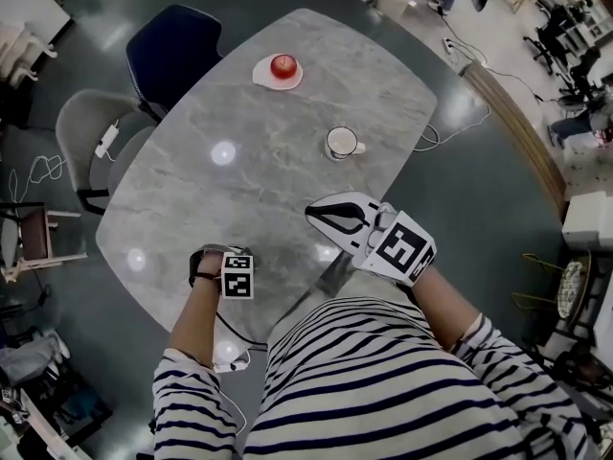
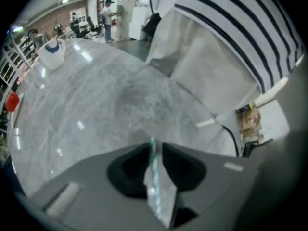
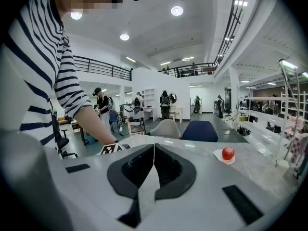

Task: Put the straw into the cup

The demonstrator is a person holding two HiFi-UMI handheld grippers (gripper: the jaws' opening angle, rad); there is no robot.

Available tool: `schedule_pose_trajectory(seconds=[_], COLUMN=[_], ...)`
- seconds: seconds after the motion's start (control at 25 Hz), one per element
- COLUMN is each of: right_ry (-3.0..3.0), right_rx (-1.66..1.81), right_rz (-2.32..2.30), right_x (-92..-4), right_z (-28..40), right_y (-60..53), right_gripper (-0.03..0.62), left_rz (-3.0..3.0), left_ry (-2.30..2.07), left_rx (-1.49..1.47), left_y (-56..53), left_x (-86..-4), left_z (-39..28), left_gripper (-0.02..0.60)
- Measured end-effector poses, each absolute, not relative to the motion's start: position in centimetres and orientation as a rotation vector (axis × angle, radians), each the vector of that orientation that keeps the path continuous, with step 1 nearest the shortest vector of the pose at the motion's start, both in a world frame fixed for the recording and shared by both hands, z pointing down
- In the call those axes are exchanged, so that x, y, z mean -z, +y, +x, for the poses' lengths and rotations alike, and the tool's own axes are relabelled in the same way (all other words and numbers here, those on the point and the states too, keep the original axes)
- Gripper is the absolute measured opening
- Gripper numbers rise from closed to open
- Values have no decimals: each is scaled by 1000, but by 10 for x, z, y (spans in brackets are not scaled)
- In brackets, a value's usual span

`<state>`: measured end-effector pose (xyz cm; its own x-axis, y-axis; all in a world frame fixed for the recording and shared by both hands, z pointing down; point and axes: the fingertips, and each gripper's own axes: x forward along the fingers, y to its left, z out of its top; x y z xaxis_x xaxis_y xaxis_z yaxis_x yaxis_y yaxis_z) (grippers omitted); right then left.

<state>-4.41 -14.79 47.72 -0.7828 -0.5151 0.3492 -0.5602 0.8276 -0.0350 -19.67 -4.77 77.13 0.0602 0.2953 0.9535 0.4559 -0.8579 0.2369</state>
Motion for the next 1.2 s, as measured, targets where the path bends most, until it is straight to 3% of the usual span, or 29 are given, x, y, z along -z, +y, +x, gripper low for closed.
schedule_pose_trajectory(seconds=[0.44, 1.2], right_ry=[-2685, -2683], right_rx=[-189, -210], right_rz=[818, 843], right_x=[-478, -482], right_z=[-43, -39], right_y=[-149, -150], right_gripper=[7, 6], left_rz=[-2118, -2386], left_ry=[-827, -487], left_rx=[2004, 1956], left_y=[-55, -76], left_x=[-775, -761], left_z=[-194, -179], left_gripper=[33, 28])
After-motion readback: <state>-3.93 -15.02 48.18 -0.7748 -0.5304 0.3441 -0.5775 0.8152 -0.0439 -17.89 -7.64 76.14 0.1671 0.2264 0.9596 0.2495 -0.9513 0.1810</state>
